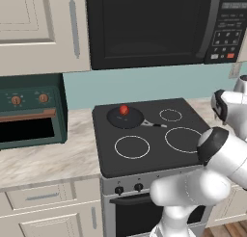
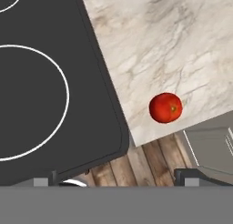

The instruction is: Place the pan on the rear left burner on the stove. Then place the tomato and the onion in the pan and turn on the rear left burner.

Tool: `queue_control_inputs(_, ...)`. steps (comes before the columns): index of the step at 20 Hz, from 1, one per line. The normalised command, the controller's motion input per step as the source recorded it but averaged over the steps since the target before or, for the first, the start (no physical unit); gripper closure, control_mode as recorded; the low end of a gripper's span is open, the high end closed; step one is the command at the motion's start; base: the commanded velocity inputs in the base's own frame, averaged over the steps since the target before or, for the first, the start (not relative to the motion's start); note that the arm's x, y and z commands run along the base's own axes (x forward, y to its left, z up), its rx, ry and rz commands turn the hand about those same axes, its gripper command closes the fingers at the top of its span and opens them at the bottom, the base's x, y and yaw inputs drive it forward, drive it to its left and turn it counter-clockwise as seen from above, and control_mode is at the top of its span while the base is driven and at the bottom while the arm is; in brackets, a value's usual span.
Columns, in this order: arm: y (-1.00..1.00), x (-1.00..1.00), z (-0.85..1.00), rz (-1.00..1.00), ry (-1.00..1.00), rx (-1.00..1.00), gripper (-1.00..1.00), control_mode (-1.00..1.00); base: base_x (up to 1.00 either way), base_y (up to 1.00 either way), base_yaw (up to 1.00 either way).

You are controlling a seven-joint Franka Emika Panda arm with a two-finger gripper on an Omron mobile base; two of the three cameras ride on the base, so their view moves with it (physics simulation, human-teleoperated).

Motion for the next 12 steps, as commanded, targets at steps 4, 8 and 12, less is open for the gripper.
queue_control_inputs(4,-0.39,0.00,-0.03,0.00,0.10,0.00,-1.00,-1.00,0.00,0.00,0.00)
queue_control_inputs(8,-0.36,0.00,-0.09,0.00,0.10,0.00,-1.00,-1.00,0.00,0.00,0.00)
queue_control_inputs(12,-0.30,0.00,-0.13,0.00,0.09,0.00,-1.00,-1.00,0.00,0.00,0.00)
